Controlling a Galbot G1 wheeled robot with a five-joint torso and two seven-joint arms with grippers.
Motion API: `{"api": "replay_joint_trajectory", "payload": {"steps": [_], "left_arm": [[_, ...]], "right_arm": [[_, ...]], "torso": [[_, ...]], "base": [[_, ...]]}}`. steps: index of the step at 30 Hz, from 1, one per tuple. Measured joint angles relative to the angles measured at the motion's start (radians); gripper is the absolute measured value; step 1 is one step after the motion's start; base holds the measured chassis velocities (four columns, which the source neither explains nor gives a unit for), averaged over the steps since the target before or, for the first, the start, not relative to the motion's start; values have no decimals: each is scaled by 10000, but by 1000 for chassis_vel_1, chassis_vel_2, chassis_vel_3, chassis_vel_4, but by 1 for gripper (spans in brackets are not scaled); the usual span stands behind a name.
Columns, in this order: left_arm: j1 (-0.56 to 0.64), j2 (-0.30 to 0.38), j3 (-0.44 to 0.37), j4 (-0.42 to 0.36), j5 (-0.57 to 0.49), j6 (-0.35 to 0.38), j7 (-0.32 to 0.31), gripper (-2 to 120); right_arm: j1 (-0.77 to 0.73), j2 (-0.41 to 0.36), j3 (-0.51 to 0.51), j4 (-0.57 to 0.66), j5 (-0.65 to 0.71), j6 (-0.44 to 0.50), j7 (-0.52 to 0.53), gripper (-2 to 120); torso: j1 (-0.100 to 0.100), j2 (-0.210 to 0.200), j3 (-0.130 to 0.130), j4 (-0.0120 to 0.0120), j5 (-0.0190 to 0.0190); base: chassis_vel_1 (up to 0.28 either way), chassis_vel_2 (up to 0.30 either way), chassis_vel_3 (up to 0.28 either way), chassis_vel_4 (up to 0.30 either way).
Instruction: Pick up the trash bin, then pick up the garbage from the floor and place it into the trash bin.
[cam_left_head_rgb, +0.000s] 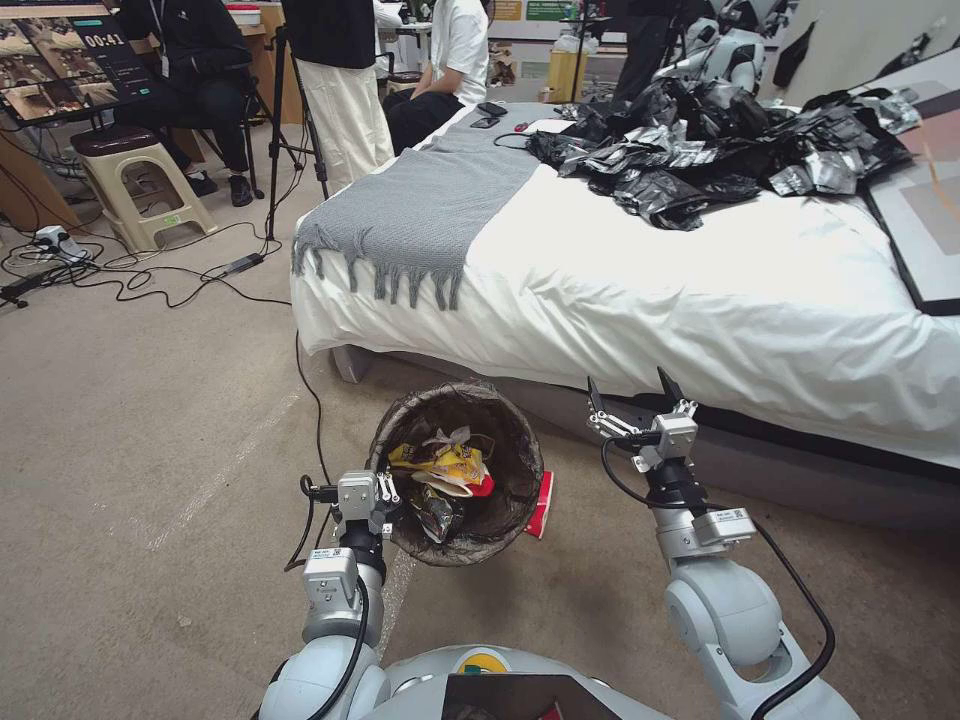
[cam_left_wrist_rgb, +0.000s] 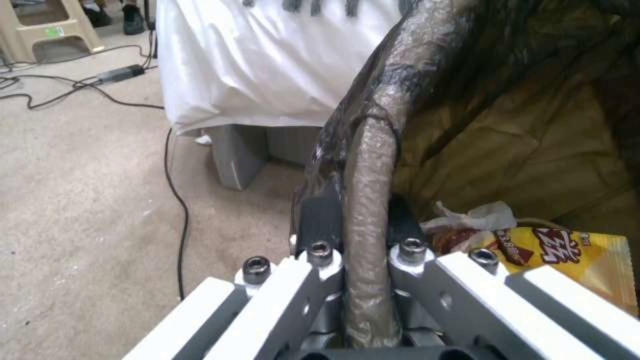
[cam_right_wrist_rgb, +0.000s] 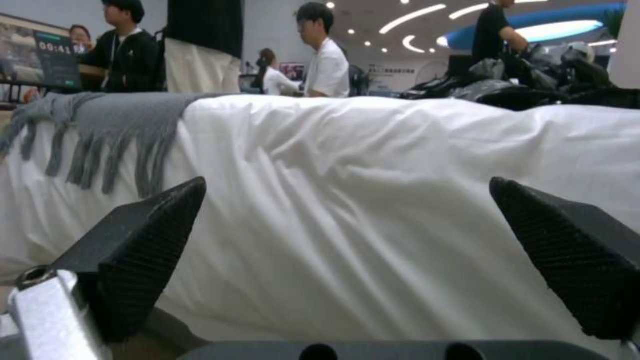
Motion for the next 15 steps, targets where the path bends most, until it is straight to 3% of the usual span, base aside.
{"api": "replay_joint_trajectory", "payload": {"steps": [11, 15], "left_arm": [[0, 0, 2, 0, 0, 0, 3, 0], [0, 0, 2, 0, 0, 0, 2, 0]], "right_arm": [[63, 8, 93, -136, -18, -19, 25, 100], [60, 0, 244, -410, -31, -469, 302, 100]], "torso": [[0, 0, 0, -1, 0], [0, 0, 0, -2, 0]], "base": [[0, 0, 0, 0], [0, 0, 0, 0]]}}
